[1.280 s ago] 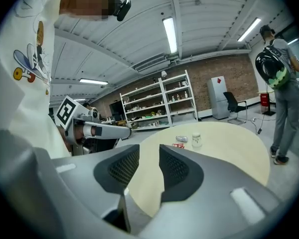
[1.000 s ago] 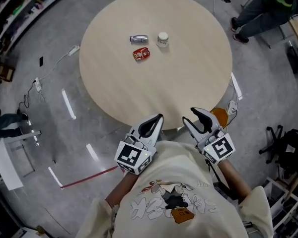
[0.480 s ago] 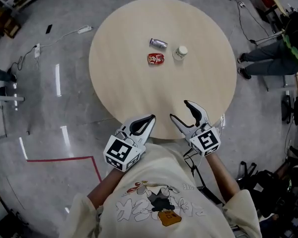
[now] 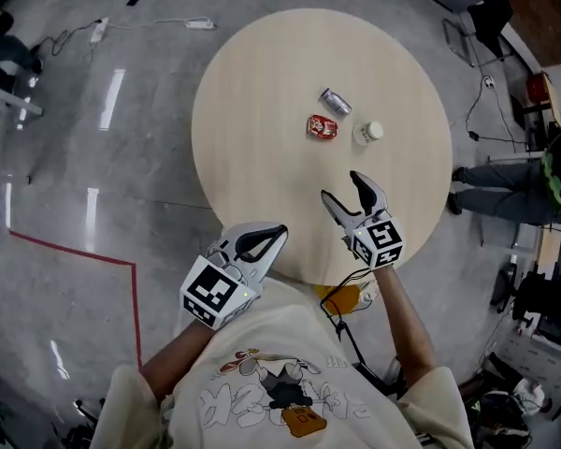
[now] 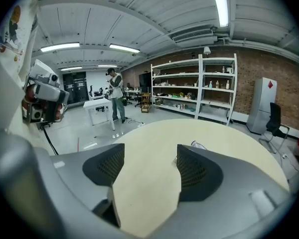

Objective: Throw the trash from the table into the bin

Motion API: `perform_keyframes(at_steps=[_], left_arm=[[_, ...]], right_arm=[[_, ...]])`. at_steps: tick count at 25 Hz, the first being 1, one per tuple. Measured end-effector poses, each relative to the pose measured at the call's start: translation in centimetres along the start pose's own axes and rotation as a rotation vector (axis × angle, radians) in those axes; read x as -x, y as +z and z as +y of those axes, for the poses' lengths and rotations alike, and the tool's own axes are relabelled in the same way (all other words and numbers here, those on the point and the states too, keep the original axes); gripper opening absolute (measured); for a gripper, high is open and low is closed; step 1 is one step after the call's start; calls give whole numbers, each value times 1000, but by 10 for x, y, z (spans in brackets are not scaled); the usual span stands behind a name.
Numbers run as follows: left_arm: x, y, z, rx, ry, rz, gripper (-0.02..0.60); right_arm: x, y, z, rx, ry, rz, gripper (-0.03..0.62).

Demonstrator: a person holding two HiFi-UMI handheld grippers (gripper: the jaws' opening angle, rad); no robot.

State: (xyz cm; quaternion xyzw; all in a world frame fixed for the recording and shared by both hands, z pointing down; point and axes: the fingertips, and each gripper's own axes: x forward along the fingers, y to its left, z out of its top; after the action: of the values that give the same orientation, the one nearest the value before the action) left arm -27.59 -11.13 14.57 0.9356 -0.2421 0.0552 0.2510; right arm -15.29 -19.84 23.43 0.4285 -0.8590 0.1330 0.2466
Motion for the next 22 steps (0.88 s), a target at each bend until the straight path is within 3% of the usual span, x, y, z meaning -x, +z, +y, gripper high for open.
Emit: perform_keyframes(at_steps=[7,15,19,22], left_arm=[[18,6,18,43,61,-31,3],[24,11,39,67,117,-50,3],[24,4,49,137,129,-37,3],[27,5,48,140,146,-55,3]], right_arm=[[-63,-13,-41,46,-6,80,344],[-131,-21,-83,-7,-8,169,371],[-164,-31,-103,12,-7,243,400],[-173,-38,-106,34,18,292,425]])
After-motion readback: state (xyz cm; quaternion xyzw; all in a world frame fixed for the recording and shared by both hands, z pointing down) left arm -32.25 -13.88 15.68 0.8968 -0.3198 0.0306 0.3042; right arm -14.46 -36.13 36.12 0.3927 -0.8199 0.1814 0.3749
